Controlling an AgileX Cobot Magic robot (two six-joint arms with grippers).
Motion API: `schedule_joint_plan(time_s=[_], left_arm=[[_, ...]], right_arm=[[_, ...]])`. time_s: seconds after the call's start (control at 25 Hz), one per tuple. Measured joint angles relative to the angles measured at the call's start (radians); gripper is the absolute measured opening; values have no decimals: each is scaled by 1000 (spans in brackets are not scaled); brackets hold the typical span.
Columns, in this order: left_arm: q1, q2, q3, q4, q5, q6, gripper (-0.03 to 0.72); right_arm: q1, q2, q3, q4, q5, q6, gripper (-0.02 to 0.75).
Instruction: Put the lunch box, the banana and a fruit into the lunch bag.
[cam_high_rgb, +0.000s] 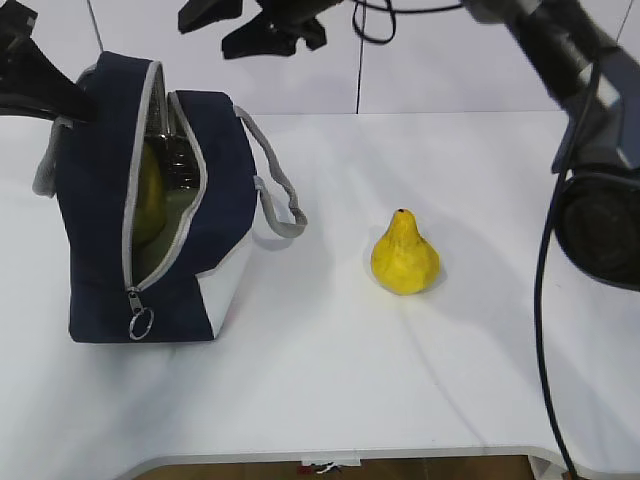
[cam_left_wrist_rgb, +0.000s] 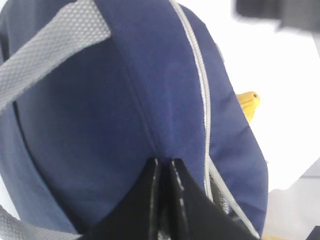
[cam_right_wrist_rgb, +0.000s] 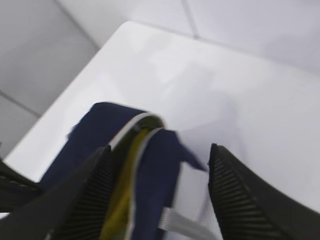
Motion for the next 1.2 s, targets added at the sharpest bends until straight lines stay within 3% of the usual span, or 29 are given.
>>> schedule_joint_plan(time_s=[0.24,0.56,0.8,1.2], left_arm=[[0,0,0,4,7,0,-2],[0,0,0,40,18,0,-2],[0,0,0,82,19,0,-2],[0,0,0,115,19,0,-2]], right_arm=[[0,-141,0,-297,4,-67,489],[0,-256,98,-538,7,-133,489],[0,-327,344,-700,9,-171,489],[0,-635,909,-755,7,-188,489]])
